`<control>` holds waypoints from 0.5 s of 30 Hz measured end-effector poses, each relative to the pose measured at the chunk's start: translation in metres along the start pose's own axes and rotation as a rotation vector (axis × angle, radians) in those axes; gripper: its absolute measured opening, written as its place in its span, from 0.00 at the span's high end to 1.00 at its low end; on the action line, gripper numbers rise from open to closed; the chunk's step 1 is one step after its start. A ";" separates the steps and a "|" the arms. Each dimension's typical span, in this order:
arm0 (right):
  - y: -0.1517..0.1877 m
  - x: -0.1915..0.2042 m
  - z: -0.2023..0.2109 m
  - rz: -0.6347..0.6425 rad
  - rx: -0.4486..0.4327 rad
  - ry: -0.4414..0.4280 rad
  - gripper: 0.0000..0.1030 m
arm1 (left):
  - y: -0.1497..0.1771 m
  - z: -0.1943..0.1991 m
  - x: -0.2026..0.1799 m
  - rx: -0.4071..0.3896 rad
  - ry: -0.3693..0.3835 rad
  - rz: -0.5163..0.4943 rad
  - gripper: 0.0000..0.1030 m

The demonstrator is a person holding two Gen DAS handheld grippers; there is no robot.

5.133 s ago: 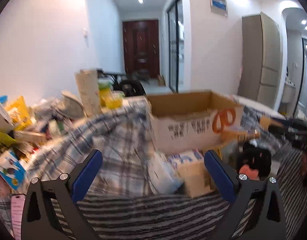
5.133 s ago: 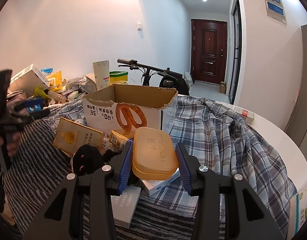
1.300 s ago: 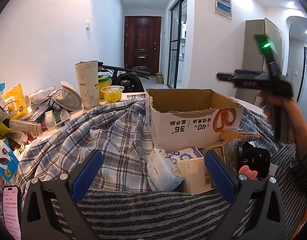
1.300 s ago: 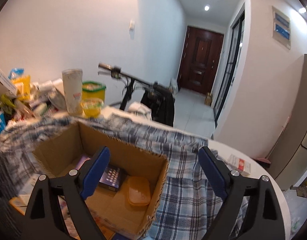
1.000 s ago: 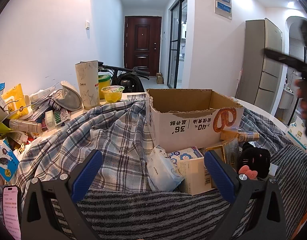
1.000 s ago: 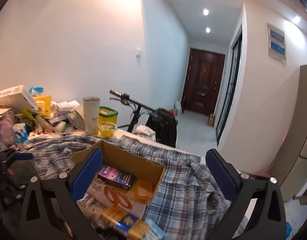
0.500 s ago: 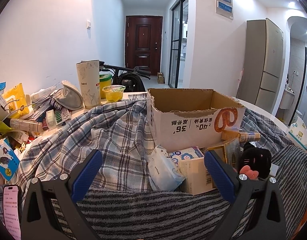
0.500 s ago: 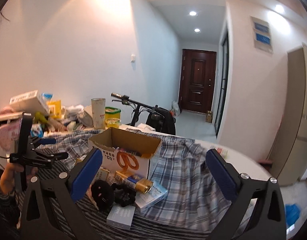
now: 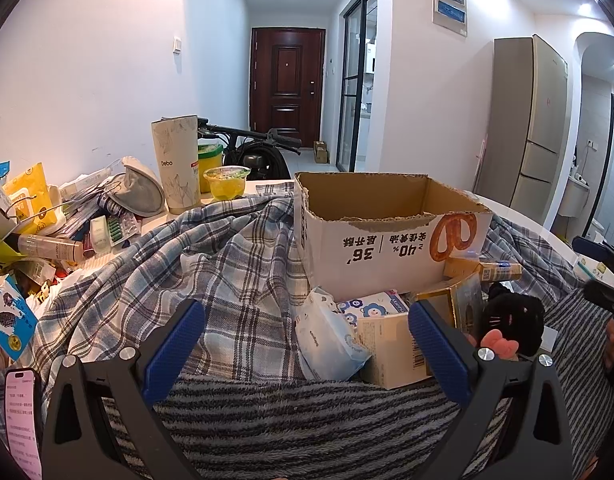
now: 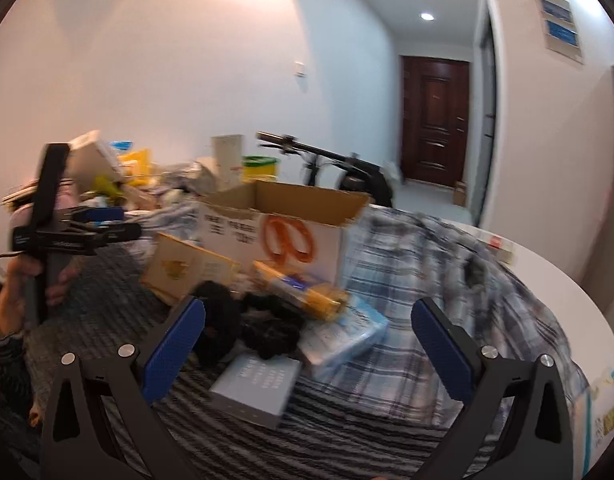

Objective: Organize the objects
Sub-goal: 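Grasp the black fuzzy plush with the right gripper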

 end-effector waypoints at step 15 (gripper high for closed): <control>0.021 0.063 -0.056 0.152 0.254 -0.204 0.06 | -0.001 0.001 -0.004 -0.003 0.001 -0.010 0.00</control>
Point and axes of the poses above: each gripper's, at about its wrist camera, not at the fingertips, and z roughly against the way its jaws point, x to its left, y to its underside, the point moved 8 cm from there along -z, roughly the way its jaws point, and after that the axes turned 7 degrees about y, right-handed, at the moved point
